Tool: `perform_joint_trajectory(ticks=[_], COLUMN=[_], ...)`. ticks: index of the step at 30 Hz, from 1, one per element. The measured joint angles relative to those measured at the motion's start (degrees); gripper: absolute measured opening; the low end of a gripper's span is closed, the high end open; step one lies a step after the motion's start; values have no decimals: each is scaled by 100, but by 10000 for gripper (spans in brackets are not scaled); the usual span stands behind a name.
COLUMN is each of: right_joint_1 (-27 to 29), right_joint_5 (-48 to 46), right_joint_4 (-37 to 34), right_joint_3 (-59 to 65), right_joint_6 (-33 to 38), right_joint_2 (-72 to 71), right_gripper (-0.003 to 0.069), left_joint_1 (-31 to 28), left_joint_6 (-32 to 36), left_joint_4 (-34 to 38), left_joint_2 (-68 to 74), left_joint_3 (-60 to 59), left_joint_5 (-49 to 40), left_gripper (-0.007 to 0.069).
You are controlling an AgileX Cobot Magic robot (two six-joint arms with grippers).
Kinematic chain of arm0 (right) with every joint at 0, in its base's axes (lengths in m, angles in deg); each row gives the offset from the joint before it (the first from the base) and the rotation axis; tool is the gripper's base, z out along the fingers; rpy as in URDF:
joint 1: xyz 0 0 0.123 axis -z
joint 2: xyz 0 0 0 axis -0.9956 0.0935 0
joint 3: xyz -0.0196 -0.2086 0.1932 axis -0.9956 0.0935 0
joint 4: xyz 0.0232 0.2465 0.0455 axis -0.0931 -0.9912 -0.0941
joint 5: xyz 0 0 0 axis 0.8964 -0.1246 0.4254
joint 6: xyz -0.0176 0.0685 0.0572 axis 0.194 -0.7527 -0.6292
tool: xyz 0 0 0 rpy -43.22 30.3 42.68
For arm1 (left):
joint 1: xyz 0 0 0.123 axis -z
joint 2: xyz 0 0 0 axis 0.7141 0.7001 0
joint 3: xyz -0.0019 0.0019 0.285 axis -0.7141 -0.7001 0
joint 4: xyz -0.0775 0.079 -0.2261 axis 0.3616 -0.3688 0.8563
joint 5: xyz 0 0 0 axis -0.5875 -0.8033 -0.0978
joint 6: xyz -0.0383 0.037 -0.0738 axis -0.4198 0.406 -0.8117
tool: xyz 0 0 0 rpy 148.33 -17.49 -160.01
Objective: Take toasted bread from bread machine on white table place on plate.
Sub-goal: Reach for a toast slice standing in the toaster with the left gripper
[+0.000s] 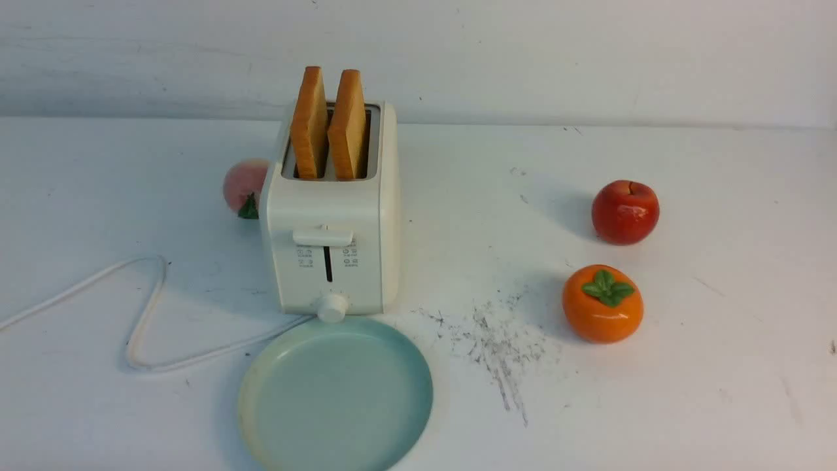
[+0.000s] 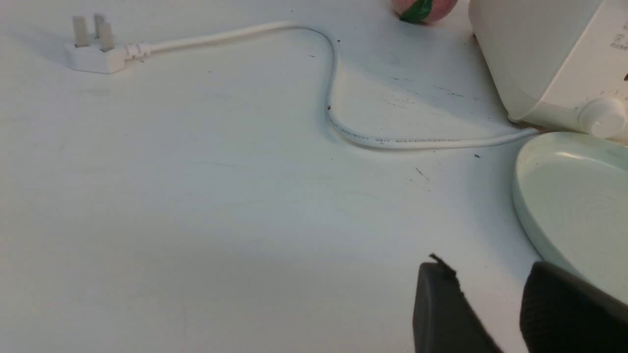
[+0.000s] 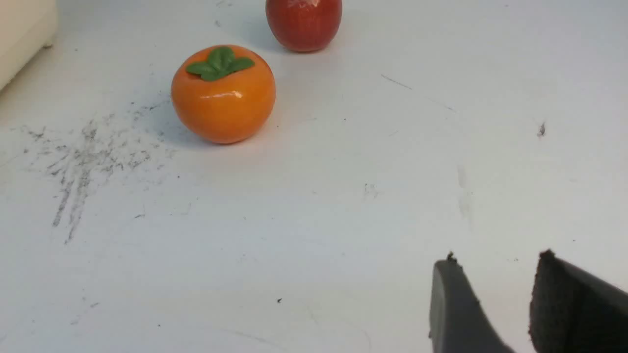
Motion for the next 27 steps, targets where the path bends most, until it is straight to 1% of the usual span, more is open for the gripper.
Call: perform_joint_trajectory(ticks=[22, 27], right_joint_1=[0, 0], right_joint_5=[0, 0], right_joint_4=[0, 0], right_joint_3=[0, 0], right_joint_6=[0, 0], right_joint_2=[0, 0], right_gripper=[240, 240], left_joint_1=[0, 0], left_joint_6=[0, -26], left_joint_4=[-26, -96], left_joint_2=[0, 0], left_joint_3=[0, 0], left_joint_5=[0, 151], left_gripper=[238, 238])
